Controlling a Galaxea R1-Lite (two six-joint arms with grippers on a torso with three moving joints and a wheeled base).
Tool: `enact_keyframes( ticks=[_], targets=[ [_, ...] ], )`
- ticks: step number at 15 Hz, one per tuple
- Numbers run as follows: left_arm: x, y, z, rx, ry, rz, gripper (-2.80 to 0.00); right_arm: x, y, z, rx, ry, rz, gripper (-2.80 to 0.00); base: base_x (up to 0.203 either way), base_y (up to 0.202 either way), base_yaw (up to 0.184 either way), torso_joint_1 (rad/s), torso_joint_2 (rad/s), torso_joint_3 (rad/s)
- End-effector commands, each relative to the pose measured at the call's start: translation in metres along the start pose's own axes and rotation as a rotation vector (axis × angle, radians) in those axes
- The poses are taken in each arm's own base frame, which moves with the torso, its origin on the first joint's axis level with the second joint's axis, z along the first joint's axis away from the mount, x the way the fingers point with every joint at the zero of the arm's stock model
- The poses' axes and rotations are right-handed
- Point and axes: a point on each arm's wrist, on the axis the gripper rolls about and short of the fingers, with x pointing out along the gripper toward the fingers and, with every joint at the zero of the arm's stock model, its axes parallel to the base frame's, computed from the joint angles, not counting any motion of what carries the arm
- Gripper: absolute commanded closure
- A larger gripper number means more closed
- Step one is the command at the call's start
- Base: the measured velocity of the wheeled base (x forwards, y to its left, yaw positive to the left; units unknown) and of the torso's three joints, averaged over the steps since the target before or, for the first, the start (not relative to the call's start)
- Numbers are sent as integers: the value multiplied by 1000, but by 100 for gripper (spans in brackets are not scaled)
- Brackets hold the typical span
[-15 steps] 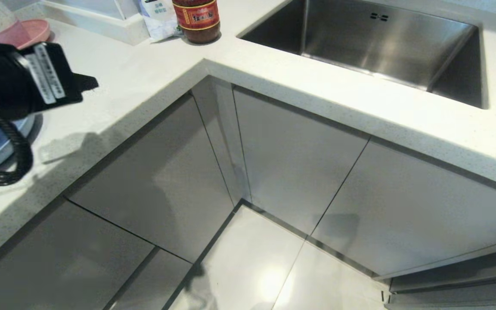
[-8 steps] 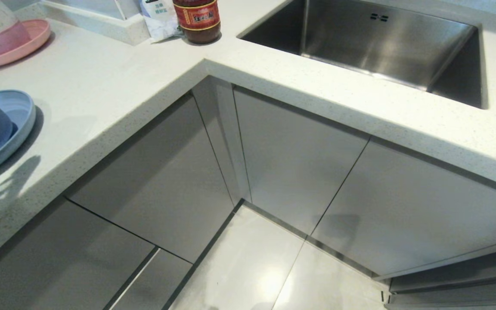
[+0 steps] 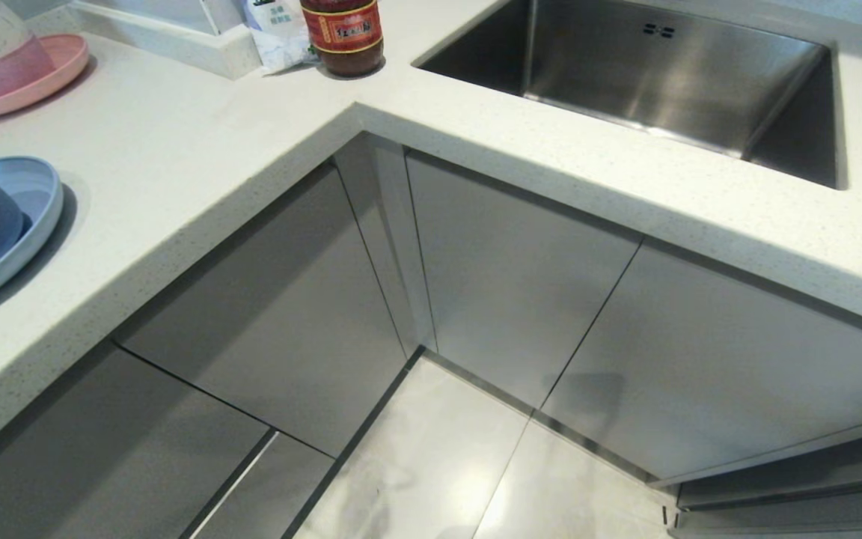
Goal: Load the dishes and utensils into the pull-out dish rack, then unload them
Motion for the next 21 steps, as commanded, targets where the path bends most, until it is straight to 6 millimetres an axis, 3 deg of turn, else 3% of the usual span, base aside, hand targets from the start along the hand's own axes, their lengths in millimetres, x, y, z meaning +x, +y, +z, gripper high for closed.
enact_keyframes(
  ticks=[1,6,9,16,21],
  targets=[
    [-32,-4,-32,11,-37,5,0,0,0,0,0,-2,1,0,0,0,0,0,0,0],
    [-35,0,-69,25,-42,-30,0,0,0,0,0,-1,1,0,0,0,0,0,0,0],
    [-35,5,-108,61,-47,-43,0,0,0,0,0,-3,0,0,0,0,0,0,0,0],
    [2,14,-177,108,-90,-24,0,0,0,0,0,-2,1,0,0,0,0,0,0,0],
    [11,17,-211,105,-36,-23,0,0,0,0,0,-1,1,0,0,0,0,0,0,0]
  ],
)
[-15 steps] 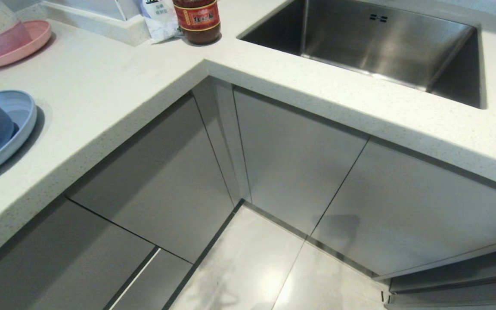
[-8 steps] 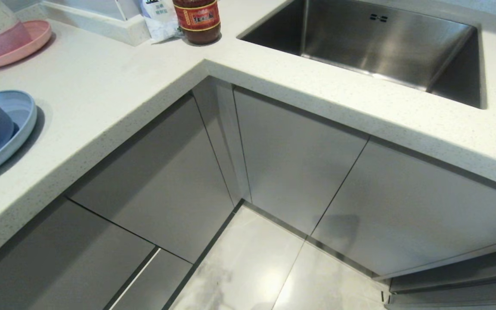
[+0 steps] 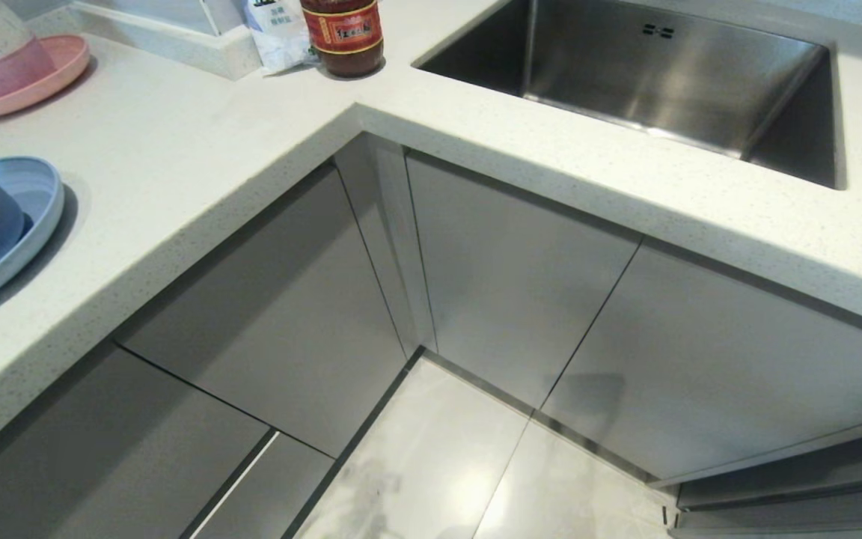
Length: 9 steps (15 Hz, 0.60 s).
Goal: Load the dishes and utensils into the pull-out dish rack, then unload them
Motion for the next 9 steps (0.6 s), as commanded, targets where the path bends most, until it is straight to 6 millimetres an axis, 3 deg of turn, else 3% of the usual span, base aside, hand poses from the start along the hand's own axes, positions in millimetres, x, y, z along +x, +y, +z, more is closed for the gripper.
enact_keyframes(
  ticks=[1,9],
  targets=[
    [2,0,-20,-4,68,-2,0,0,0,0,0,-3,1,0,0,0,0,0,0,0],
    [2,0,-36,-33,174,27,0,0,0,0,0,-1,1,0,0,0,0,0,0,0]
  ],
)
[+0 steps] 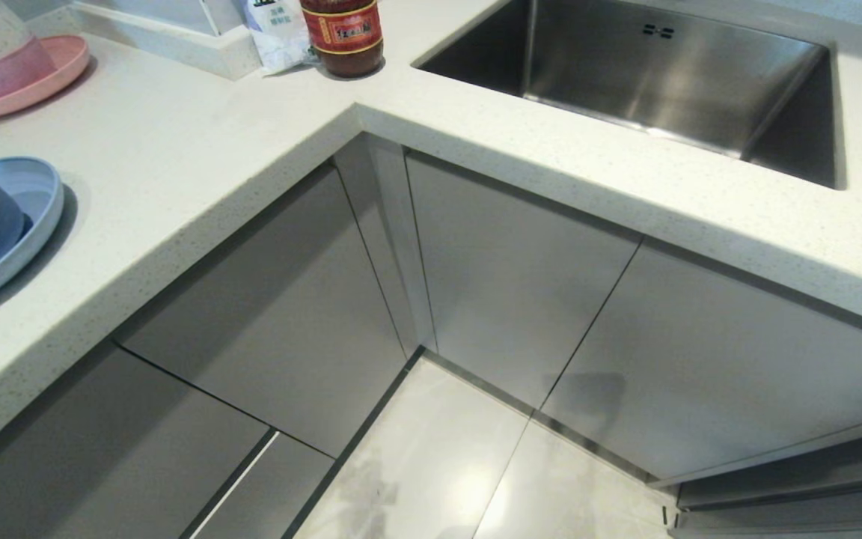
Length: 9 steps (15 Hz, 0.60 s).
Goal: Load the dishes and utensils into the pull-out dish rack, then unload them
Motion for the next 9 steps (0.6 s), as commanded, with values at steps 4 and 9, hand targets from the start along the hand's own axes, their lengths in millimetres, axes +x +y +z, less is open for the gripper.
enact_keyframes(
  ticks=[4,9],
  targets=[
    [1,0,-7,0,33,4,0,0,0,0,0,-2,1,0,0,0,0,0,0,0],
    [1,0,-8,-19,41,9,0,0,0,0,0,-1,0,0,0,0,0,0,0,0]
  ],
)
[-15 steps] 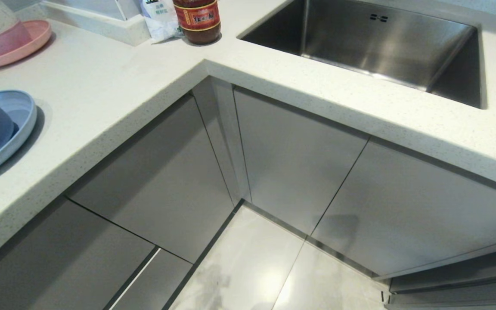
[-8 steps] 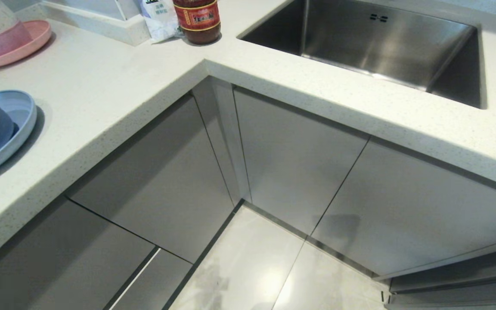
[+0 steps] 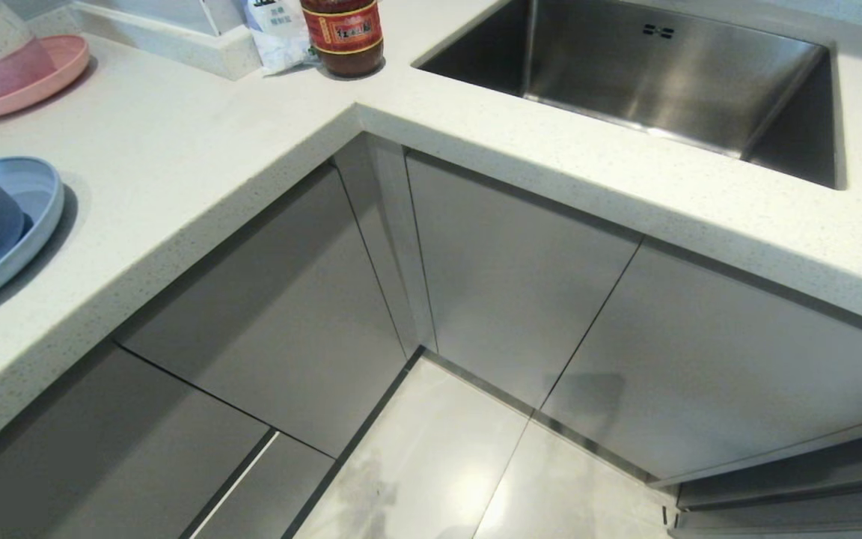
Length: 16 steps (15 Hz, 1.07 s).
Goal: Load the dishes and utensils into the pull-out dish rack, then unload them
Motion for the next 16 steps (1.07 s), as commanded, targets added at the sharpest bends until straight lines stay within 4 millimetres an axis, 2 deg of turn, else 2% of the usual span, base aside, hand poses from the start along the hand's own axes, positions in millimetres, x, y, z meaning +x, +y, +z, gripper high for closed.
enact_keyframes(
  ticks=[1,7,10,13,15,16],
  targets=[
    [1,0,-7,-4,28,0,0,0,0,0,0,-2,0,0,0,0,0,0,0,0],
    [1,0,-8,-104,34,5,0,0,0,0,0,-2,1,0,0,0,0,0,0,0],
    [1,0,-7,-95,24,1,0,0,0,0,0,-2,0,0,0,0,0,0,0,0],
    [1,0,-8,11,35,7,0,0,0,0,0,-1,1,0,0,0,0,0,0,0],
    [0,1,-15,108,118,32,0,0,0,0,0,-3,1,0,0,0,0,0,0,0],
    [1,1,-13,106,93,33,0,0,0,0,0,-3,0,0,0,0,0,0,0,0]
  ],
)
